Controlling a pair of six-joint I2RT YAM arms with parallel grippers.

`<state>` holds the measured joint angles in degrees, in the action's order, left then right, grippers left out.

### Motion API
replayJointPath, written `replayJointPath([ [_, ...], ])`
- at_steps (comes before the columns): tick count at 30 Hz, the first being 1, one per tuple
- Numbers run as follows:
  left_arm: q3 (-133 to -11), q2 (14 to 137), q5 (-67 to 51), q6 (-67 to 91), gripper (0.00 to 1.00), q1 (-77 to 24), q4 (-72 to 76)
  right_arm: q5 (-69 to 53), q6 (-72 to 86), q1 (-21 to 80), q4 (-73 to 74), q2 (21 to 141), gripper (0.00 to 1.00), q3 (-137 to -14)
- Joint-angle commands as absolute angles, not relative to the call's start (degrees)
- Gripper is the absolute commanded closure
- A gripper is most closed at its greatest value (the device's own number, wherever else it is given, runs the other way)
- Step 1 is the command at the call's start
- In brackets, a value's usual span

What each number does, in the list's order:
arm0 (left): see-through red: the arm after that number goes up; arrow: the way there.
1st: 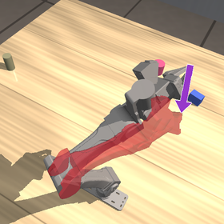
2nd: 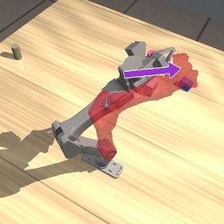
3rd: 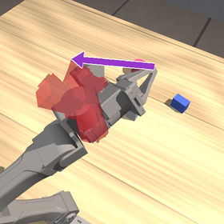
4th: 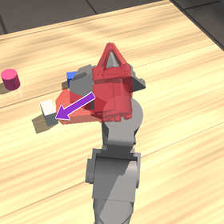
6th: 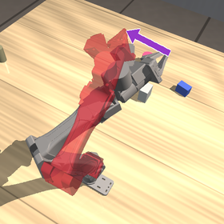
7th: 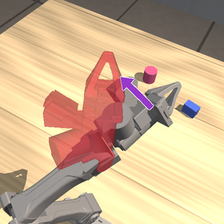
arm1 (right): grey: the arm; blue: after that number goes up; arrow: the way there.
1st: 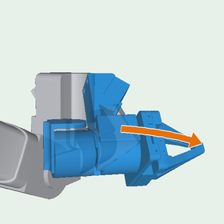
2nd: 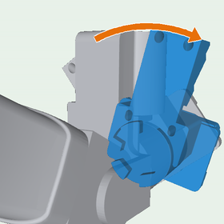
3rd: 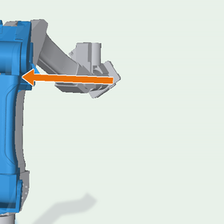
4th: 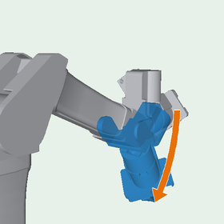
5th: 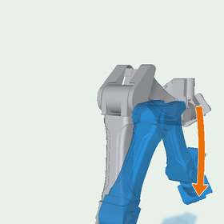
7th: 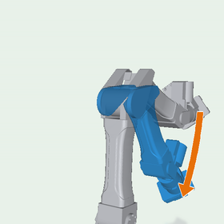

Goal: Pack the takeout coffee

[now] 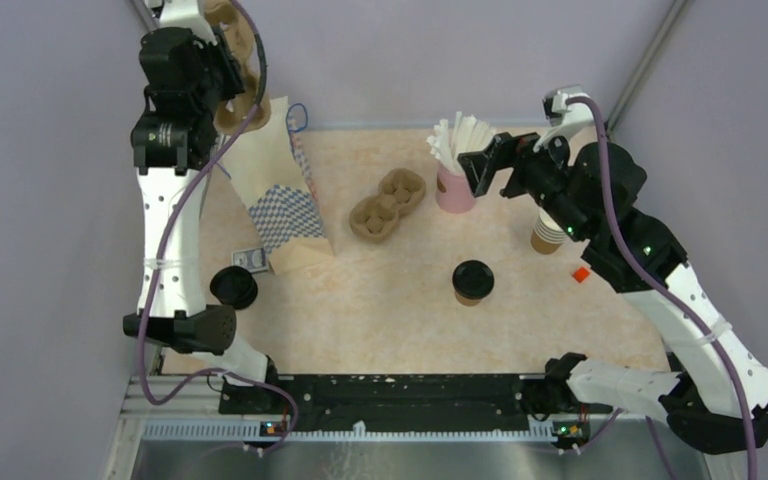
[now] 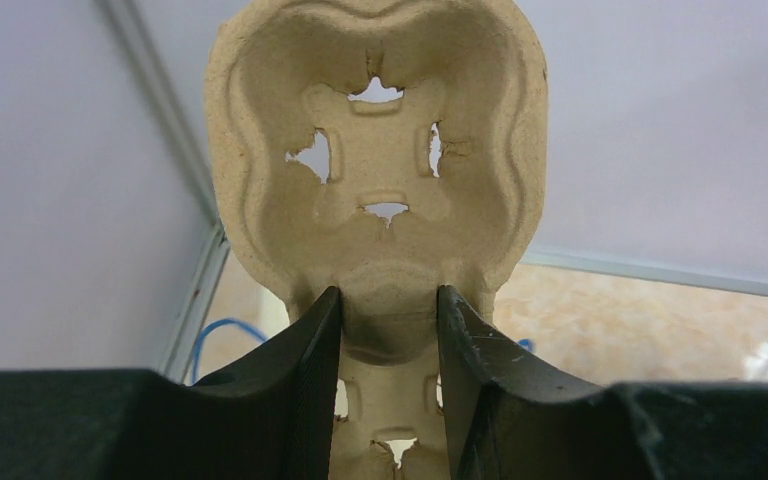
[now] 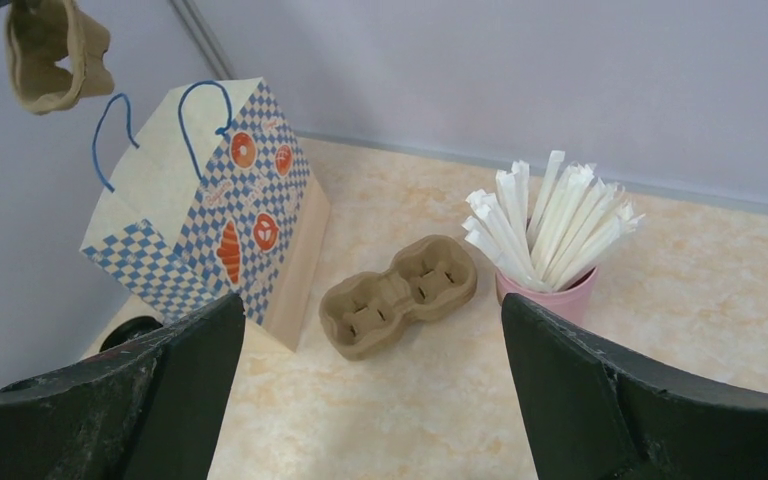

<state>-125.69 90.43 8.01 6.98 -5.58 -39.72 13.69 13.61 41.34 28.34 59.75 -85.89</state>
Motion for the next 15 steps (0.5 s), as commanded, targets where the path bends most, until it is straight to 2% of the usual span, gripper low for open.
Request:
replayJointPath([
  [1,-123.38,91.23,5.42,9.04,0.73,-1.14,-42.39,15.93,12.39,41.13,28.27,57.54,0.02,-86.45],
  [8,-114.75,90.83,0.46,11.45,0.73,-0.36,-42.4,17.26,11.34,41.09,28.51,56.35,0.02,-85.94],
  [15,-112.57,91.66,-3.66,14.04,0.74,-0.35,-44.65,17.55,11.6,41.13,28.66,55.9,0.02,-85.34],
])
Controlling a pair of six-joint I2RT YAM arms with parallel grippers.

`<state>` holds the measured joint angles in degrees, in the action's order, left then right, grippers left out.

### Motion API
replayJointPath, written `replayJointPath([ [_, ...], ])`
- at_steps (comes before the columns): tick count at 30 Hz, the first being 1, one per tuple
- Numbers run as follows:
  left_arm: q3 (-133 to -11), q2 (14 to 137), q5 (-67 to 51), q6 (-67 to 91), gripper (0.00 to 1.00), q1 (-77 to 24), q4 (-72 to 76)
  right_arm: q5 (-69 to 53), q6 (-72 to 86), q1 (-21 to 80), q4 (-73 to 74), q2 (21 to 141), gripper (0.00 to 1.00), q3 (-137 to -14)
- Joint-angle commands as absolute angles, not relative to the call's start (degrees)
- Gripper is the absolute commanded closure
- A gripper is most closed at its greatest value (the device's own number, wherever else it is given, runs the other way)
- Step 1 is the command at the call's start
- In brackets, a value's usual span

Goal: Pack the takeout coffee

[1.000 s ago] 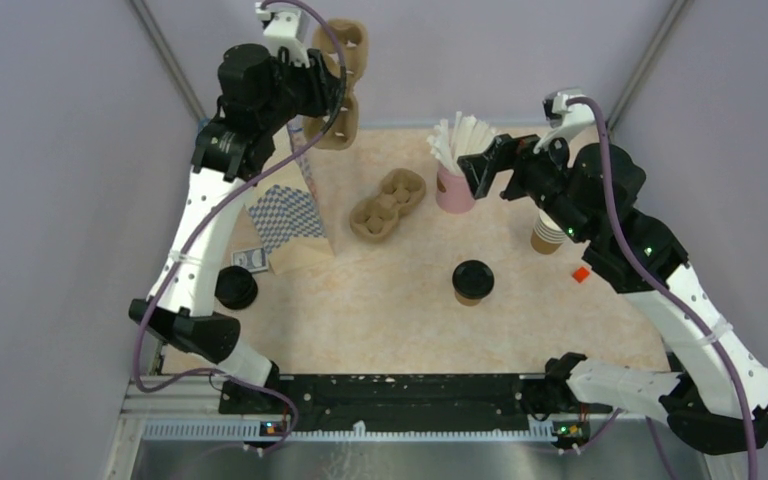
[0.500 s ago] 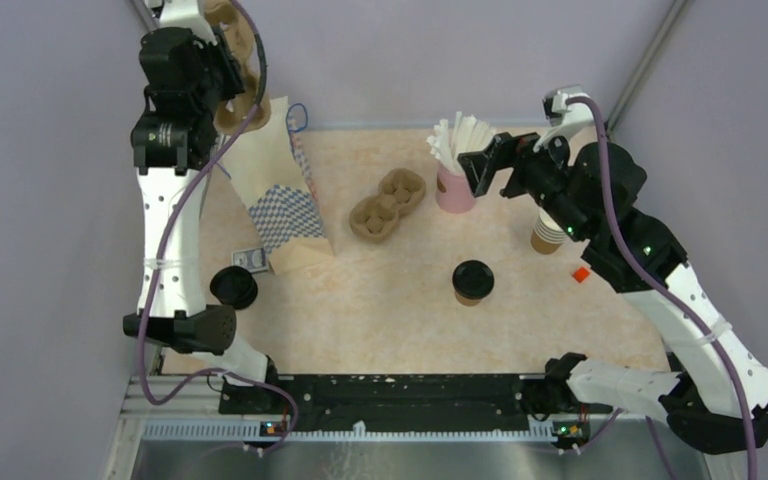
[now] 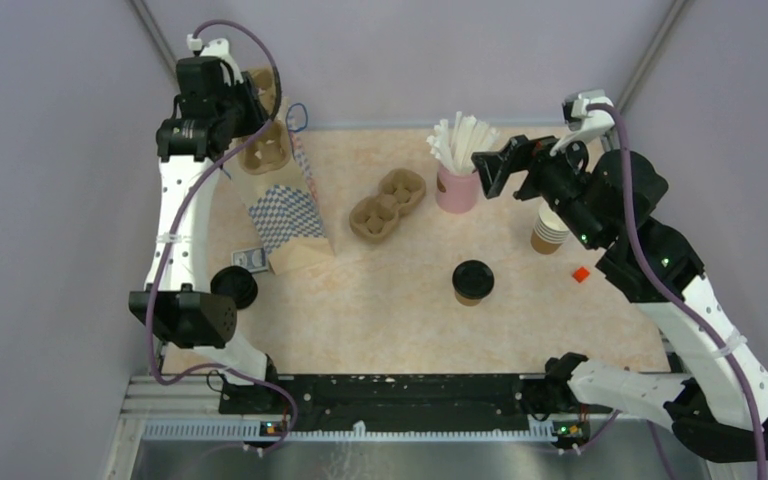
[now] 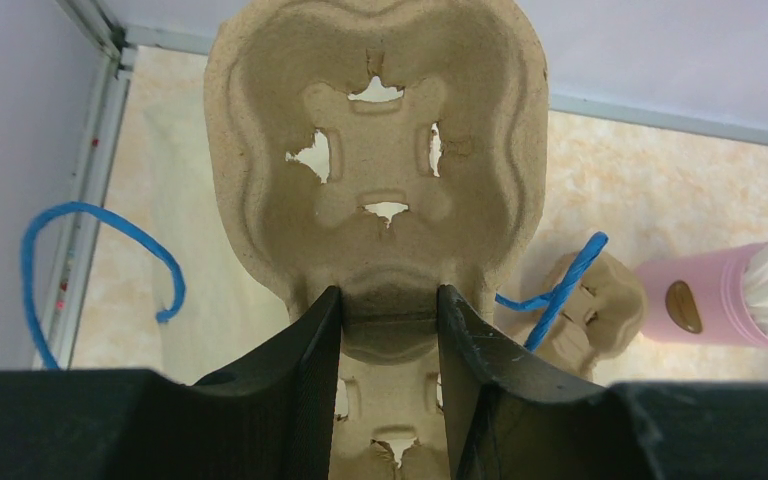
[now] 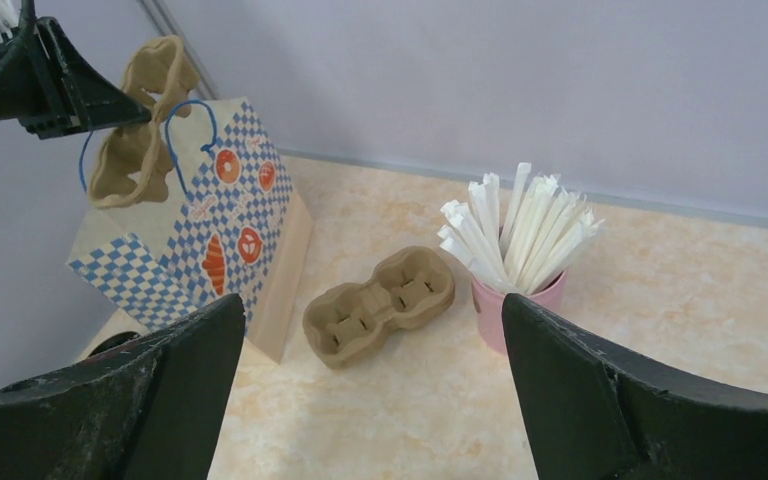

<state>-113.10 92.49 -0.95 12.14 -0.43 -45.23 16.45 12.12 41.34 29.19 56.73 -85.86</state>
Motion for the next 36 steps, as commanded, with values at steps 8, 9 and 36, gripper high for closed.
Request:
replayJointPath([
  [8,-106.73,91.38,0.41,12.88,0.66,0.88,-46.1,17.22,11.62,41.13,28.7,56.75,0.02,-86.13],
  [9,-105.65,90.84,1.53,12.96,0.65,1.18,-45.7,17.18,11.66,41.13,28.87,56.92,0.02,-86.25],
  [36,-100.3,92.43,-7.4,15.43,0.81,2.47,-34.35,16.5,12.0,41.15,29.71,58.9,0.02,-87.71],
])
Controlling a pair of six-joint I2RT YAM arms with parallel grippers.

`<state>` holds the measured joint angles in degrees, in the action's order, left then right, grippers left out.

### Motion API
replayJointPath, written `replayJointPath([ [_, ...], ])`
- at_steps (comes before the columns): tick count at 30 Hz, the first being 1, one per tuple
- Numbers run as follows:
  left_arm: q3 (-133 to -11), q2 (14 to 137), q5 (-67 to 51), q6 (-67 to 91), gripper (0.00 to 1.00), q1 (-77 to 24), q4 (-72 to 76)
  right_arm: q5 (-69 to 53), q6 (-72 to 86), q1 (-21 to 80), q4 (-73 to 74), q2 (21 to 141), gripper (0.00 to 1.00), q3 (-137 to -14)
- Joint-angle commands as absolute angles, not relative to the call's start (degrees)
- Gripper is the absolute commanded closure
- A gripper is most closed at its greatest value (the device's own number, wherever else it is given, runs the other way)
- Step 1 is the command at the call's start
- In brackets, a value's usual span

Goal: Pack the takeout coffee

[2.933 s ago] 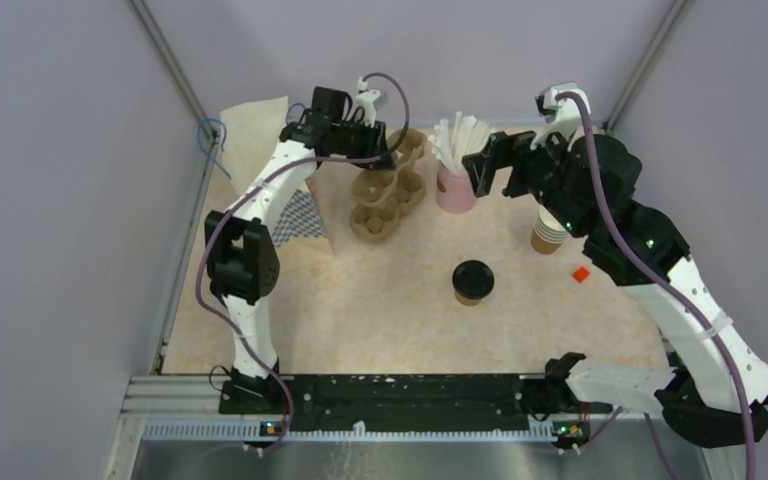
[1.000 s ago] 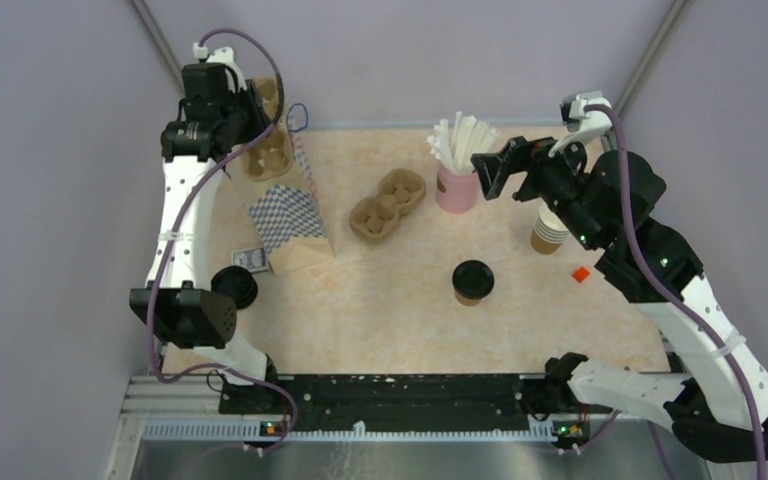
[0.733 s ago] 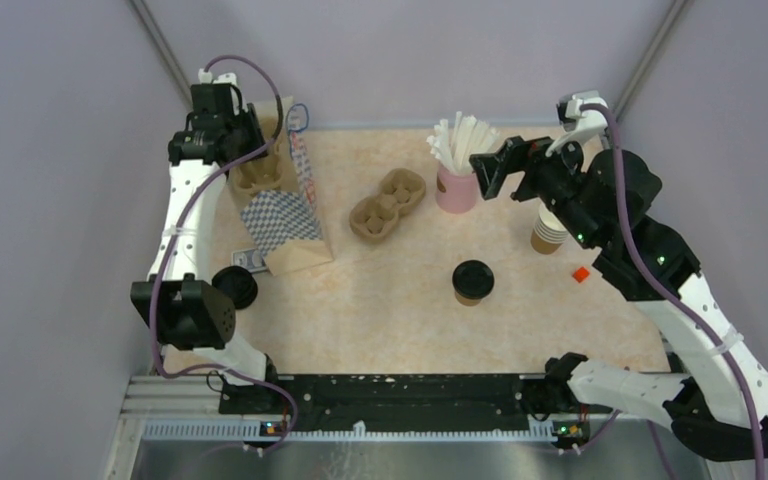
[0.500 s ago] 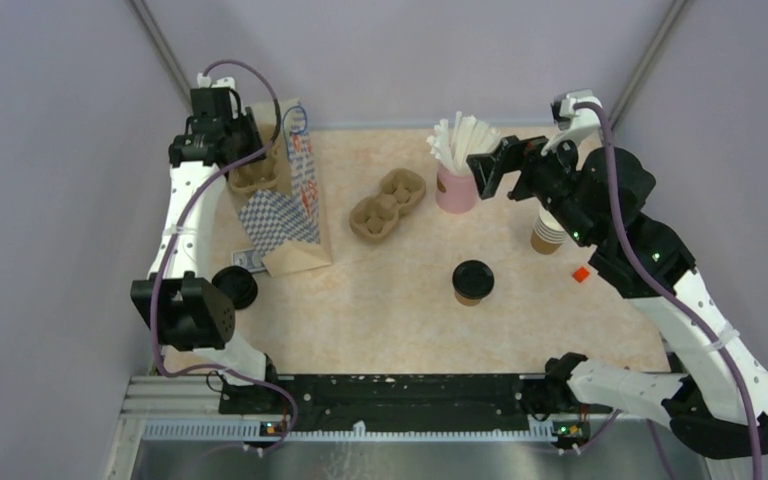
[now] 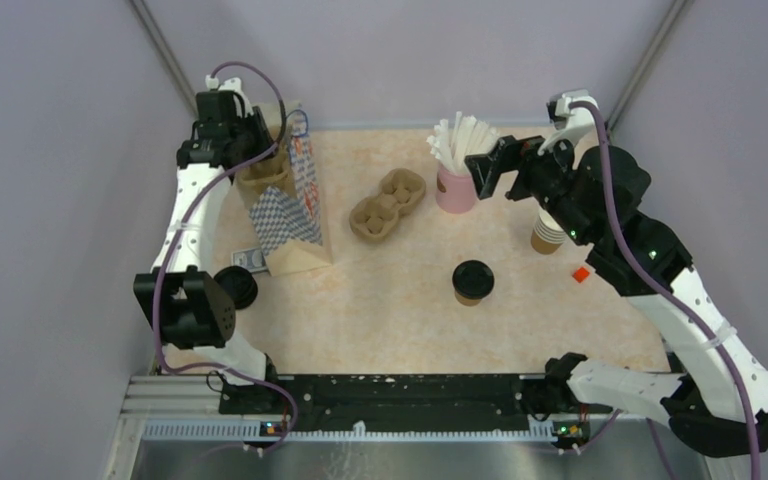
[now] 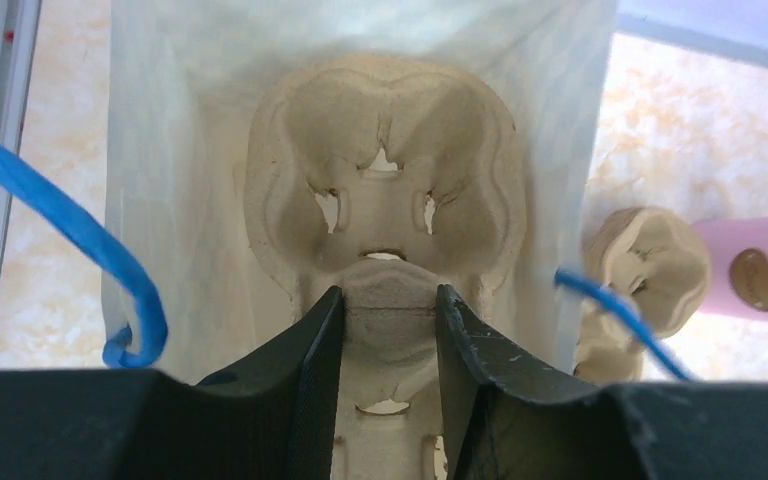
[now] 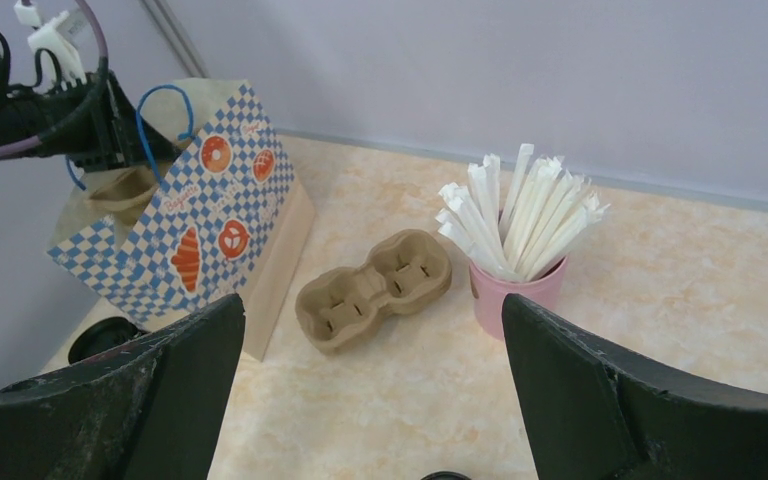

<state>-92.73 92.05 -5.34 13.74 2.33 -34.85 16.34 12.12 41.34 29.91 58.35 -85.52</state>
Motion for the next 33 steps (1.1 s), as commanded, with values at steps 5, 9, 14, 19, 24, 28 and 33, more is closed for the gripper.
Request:
replayJointPath([
  [5,-104.86,92.45,-6.78,14.79,0.81,2.41,-33.93,15.99,11.79,41.13,28.94,59.72,0.02,-87.78],
  [9,-104.58,93.51,-6.95,14.84,0.81,2.46,-34.59,15.49,11.31,41.13,28.53,60.44,0.02,-88.1],
  [14,-98.13,91.68,-6.74,15.14,0.81,2.28,-33.47,15.83,10.78,41.13,29.03,60.41,0.02,-88.43],
  [19,-88.66,88.42,-5.58,14.27,0.82,2.02,-28.61,16.13,10.46,41.13,29.36,60.36,0.02,-88.67],
  [24,-80.13,85.78,-4.9,16.16,0.82,1.8,-21.41,15.59,10.09,41.13,29.7,61.03,0.02,-89.42],
  [28,-82.2,86.77,-5.66,15.86,0.83,1.78,-25.28,15.83,9.85,41.15,30.62,61.36,0.02,-90.02],
  [33,-82.41,84.78,-5.27,15.53,0.8,1.73,-25.37,15.37,9.87,41.13,29.89,61.67,0.02,-89.74],
])
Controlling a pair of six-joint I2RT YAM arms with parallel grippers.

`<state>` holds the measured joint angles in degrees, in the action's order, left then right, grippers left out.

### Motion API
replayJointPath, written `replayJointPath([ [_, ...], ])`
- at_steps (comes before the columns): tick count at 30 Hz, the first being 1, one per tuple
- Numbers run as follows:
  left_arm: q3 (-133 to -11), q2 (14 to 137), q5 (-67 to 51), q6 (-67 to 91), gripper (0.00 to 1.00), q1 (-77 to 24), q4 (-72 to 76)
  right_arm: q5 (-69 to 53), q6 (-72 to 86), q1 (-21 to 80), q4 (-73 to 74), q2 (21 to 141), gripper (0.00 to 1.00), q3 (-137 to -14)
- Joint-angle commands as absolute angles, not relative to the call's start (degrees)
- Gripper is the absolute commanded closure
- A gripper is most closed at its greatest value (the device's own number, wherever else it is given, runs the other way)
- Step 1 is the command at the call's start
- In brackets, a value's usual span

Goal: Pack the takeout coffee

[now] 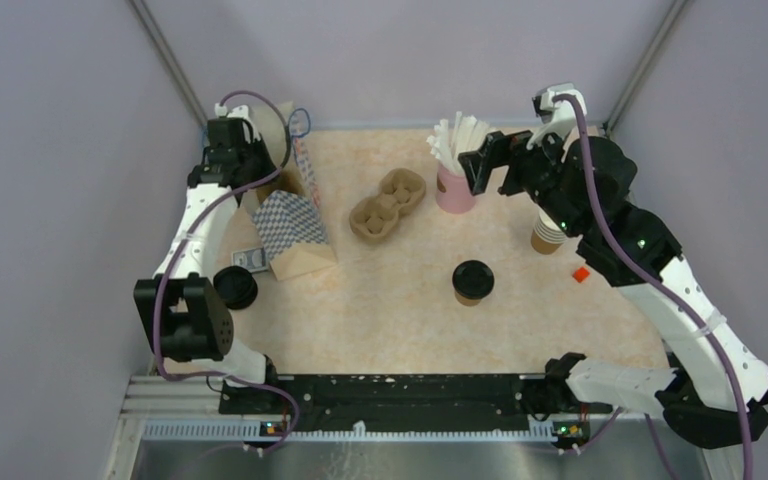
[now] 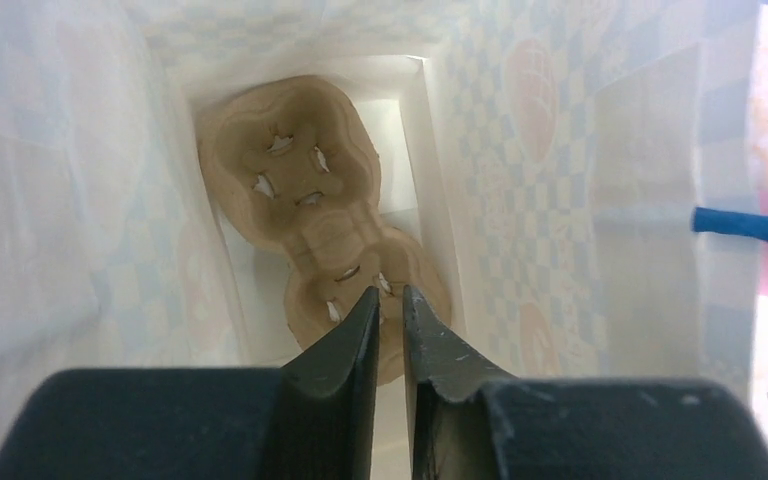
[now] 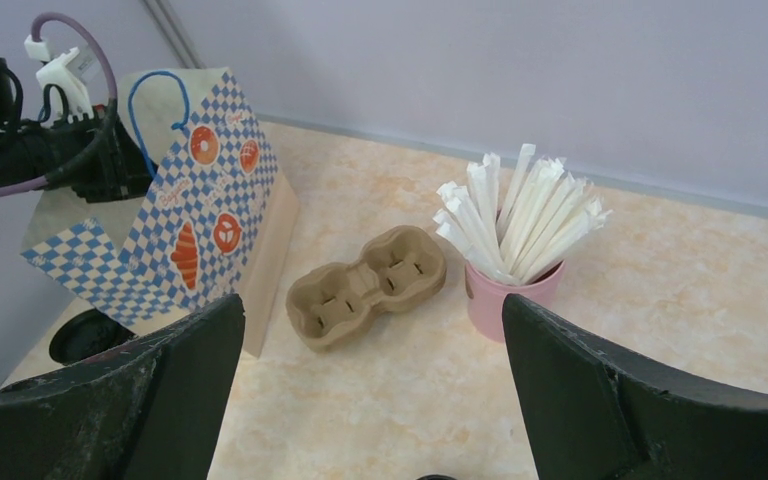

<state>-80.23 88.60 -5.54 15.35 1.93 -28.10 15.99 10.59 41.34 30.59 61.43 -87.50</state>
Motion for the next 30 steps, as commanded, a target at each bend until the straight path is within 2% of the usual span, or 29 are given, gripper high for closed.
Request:
replayJointPath([
  [1,-82.71,84.66,-5.27,15.37,0.74,1.69,-25.35,15.26,9.87,41.13,29.7,61.88,0.02,-89.66],
  [2,-82.85,84.42,-5.44,15.3,0.67,1.74,-24.91,14.99,9.85,41.11,29.43,62.06,0.02,-89.65],
  [4,-83.75,83.53,-6.5,16.15,0.6,1.78,-23.55,14.9,9.84,41.13,29.43,62.51,0.02,-89.65],
  [9,-95.47,83.71,-6.25,20.47,0.39,1.67,-26.38,15.45,10.51,41.15,30.53,63.62,0.01,-90.68],
  [11,-101.32,85.04,-3.44,20.57,0.04,1.69,-31.89,16.04,11.56,41.13,31.93,64.92,0.01,-92.06],
  [15,-109.89,87.56,0.51,18.73,0.01,1.69,-45.49,16.16,12.78,41.13,35.17,68.44,0.01,-95.43],
  [22,-110.04,83.23,9.52,15.55,0.01,1.8,-54.0,10.13,13.85,41.13,33.05,70.21,0.02,-94.25],
  [28,-109.42,83.49,1.33,10.13,0.01,2.1,-56.89,4.41,21.26,41.13,29.86,73.04,0.06,-92.69],
  [30,-104.02,81.73,1.38,10.92,0.01,2.04,-54.84,5.42,26.26,41.13,31.82,74.35,0.08,-95.07],
])
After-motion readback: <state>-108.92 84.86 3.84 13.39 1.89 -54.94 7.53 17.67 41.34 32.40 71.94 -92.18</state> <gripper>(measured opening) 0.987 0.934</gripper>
